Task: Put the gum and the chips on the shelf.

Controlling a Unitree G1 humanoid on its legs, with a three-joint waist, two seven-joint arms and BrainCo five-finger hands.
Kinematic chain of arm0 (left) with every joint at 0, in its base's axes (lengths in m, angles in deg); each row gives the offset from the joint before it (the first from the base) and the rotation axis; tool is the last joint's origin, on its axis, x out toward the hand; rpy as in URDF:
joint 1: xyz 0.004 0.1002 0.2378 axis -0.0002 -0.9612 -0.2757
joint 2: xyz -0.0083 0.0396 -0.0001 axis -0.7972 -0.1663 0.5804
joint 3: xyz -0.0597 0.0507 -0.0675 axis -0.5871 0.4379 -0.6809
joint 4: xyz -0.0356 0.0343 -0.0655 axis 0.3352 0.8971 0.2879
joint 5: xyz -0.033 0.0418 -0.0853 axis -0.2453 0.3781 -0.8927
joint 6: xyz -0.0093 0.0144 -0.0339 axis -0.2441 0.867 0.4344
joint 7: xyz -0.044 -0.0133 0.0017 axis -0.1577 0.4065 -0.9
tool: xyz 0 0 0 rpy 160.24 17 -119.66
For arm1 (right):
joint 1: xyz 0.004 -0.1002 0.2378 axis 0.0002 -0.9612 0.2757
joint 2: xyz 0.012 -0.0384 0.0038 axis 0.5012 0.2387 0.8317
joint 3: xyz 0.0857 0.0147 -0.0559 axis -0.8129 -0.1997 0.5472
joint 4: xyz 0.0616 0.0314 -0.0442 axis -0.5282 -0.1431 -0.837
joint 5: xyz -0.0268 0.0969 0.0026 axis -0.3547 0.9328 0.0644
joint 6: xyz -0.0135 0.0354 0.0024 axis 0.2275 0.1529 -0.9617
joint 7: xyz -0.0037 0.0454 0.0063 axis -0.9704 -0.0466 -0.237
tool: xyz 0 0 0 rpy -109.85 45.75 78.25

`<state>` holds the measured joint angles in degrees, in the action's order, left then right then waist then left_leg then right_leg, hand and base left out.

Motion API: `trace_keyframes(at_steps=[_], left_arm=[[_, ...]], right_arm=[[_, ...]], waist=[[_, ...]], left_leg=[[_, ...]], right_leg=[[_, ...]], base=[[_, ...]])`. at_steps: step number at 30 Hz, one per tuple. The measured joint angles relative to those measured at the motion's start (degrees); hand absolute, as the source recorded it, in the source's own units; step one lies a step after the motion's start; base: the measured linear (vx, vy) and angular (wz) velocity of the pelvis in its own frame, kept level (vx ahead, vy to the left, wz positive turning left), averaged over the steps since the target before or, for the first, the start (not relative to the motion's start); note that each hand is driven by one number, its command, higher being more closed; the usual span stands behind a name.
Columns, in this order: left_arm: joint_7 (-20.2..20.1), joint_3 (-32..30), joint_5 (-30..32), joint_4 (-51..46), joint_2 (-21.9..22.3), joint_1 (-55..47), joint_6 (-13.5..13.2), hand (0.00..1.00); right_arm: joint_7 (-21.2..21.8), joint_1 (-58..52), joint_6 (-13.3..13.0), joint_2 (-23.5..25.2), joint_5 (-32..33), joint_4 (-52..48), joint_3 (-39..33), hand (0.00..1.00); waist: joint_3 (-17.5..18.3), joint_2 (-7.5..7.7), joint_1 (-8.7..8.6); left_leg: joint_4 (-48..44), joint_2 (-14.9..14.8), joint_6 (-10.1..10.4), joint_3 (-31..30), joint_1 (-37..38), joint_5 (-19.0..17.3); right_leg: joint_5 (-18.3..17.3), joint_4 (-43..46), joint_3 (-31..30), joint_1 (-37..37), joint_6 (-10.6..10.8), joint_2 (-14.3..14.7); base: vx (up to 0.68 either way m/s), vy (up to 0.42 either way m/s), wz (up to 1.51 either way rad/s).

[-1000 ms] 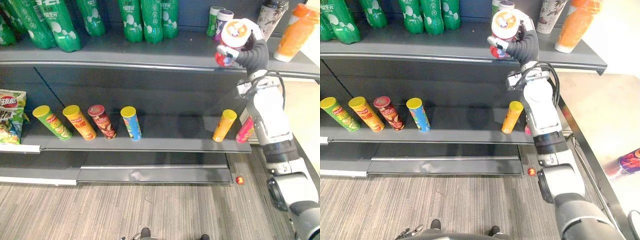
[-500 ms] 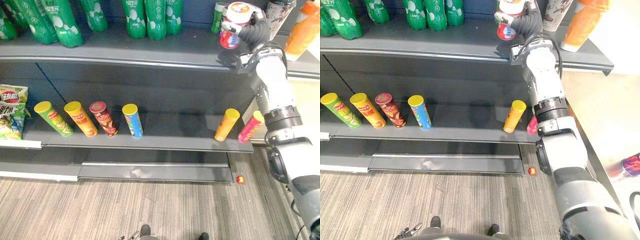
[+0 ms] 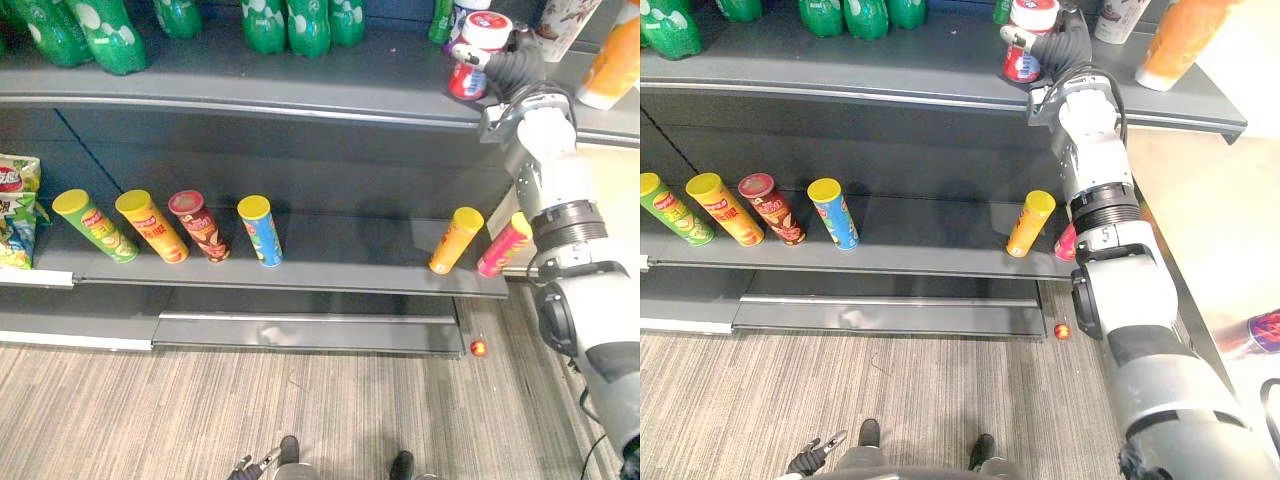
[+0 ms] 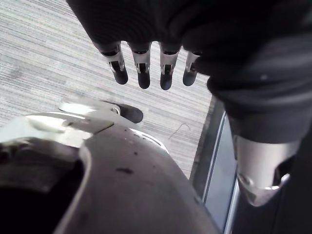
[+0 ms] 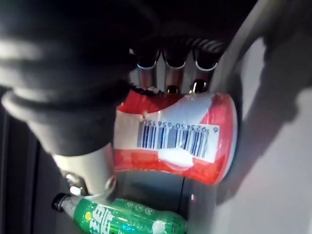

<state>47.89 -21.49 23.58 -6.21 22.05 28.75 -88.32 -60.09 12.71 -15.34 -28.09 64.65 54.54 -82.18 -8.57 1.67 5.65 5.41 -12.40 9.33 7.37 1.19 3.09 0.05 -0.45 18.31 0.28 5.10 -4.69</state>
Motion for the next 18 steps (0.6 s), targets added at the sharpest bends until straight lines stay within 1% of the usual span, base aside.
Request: trace_keyframes(at_steps=[4, 8, 9, 15, 18], left_arm=[[0.0, 0.1, -2.1, 0.0, 0.0, 0.2, 0.0, 0.0], [0.0, 0.6, -2.1, 0.0, -0.1, 0.5, 0.0, 0.0], [0.0, 0.7, -2.1, 0.1, 0.0, 0.7, 0.0, 0.0], [0.0, 1.4, -2.2, 0.1, -0.1, 0.9, 0.0, 0.0], [0.0, 2.0, -2.2, 0.1, -0.3, 1.3, 0.0, 0.0]], right_arm=[[-0.2, 1.5, -0.4, 0.0, -0.3, 2.9, -2.4, 1.0], [-0.3, 1.9, -0.7, 0.0, -0.6, 3.8, -4.1, 1.0], [-0.3, 1.9, -0.8, -0.2, -0.6, 3.8, -4.1, 0.0], [-0.3, 2.1, -1.4, -0.2, -0.6, 3.8, -4.1, 0.0], [-0.2, 2.2, -2.3, -0.3, -1.2, 3.8, -4.1, 0.0]], waist=[[-0.8, -0.3, 0.14], [-1.0, -0.38, 0.64], [-1.1, -0.42, 0.8], [-1.4, -0.32, 0.84], [-2.1, -0.23, 0.82]], left_leg=[[0.0, -0.3, 0.2, -0.1, -0.1, 0.1], [0.3, -0.4, 0.2, -0.2, -0.1, 0.1], [0.3, -0.4, 0.2, -0.2, -0.1, 0.1], [0.3, -0.4, 0.2, -0.2, -0.2, 0.1], [0.3, -0.4, 0.3, -0.2, -0.1, 0.2]], right_leg=[[0.0, 0.0, 0.0, 0.0, -0.1, 0.2], [0.0, 0.0, 0.1, 0.0, -0.1, 0.3], [0.0, 0.0, 0.1, 0.0, -0.1, 0.3], [0.0, 0.0, 0.1, 0.0, -0.1, 0.3], [0.0, 0.2, 0.1, 0.0, -0.1, 0.3]], base=[[0.0, 0.0, 0.0], [0.0, 0.0, 0.0], [0.0, 0.0, 0.0], [0.0, 0.0, 0.0], [0.0, 0.0, 0.0]])
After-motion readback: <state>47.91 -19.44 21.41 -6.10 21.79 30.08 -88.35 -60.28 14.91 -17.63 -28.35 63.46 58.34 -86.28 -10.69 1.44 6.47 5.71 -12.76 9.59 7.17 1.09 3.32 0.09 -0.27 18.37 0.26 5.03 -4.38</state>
